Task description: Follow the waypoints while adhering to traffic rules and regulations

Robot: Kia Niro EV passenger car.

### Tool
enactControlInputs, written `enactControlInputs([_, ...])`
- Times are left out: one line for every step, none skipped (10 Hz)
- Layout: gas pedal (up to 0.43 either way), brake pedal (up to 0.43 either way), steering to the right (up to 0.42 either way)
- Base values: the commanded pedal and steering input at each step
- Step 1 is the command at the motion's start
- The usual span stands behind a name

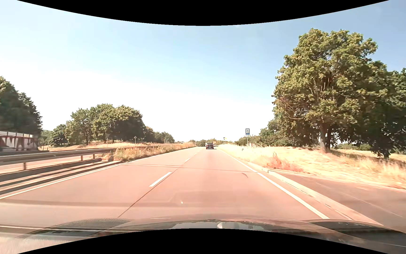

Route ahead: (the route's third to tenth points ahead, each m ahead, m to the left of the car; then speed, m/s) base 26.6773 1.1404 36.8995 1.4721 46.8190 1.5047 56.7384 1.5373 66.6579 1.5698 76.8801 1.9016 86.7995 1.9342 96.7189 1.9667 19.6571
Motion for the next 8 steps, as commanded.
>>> enactControlInputs([0.157,0.000,0.002])
enactControlInputs([0.157,0.000,0.002])
enactControlInputs([0.157,0.000,0.002])
enactControlInputs([0.157,0.000,0.002])
enactControlInputs([0.157,0.000,0.002])
enactControlInputs([0.157,0.000,0.000])
enactControlInputs([0.169,0.000,-0.001])
enactControlInputs([0.169,0.000,-0.001])
